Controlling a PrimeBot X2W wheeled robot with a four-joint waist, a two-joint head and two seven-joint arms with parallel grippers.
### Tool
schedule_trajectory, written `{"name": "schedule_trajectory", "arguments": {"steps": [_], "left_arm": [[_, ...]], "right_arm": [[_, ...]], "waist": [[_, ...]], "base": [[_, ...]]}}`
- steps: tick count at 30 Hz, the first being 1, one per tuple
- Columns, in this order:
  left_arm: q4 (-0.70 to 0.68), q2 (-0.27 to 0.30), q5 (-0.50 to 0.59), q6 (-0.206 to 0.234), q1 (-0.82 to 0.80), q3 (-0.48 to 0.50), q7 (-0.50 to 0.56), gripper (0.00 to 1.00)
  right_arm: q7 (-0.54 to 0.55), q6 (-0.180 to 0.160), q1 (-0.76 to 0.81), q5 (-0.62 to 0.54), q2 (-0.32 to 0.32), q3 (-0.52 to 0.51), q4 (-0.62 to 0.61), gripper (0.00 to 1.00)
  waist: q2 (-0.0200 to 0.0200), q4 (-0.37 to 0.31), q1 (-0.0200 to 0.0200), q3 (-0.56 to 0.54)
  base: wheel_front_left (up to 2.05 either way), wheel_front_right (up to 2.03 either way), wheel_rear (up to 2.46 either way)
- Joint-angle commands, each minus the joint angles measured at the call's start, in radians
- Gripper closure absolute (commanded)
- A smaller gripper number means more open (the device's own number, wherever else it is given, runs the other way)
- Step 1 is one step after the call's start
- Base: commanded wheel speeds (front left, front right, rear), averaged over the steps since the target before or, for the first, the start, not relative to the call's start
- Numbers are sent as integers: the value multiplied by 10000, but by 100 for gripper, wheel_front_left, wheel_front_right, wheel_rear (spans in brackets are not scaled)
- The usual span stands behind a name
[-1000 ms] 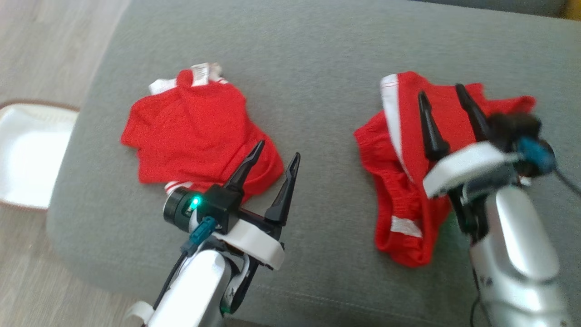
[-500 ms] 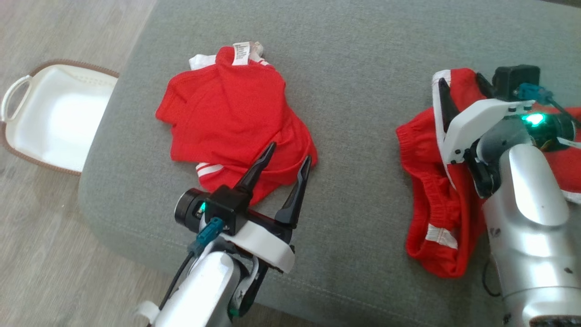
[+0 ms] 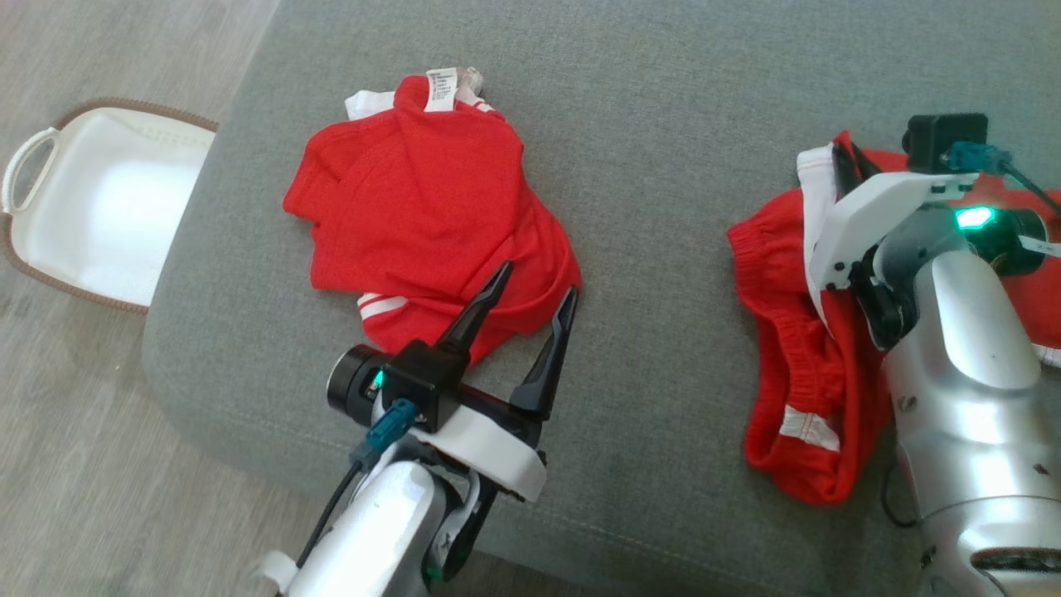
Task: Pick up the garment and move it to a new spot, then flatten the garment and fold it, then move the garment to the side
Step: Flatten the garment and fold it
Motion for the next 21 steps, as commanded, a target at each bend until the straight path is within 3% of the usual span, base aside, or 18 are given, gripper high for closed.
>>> {"name": "schedule_trajectory", "arguments": {"steps": [1,12,21], "left_arm": [[-343,15,-101,89,-396,297,-51,0],[-242,15,114,83,-360,570,-51,0],[-280,15,369,15,-119,818,-51,0]], "right_arm": [[-269,40,-463,142,90,219,-272,100],[-1326,40,-29,912,90,20,-984,100],[-1234,40,2023,1896,90,-834,-3638,100]], "waist": [[0,-38,-1,-2],[0,-756,-1,-365],[0,-2096,-1,-902]], "base": [[0,0,0],[0,0,0],[0,0,0]]}}
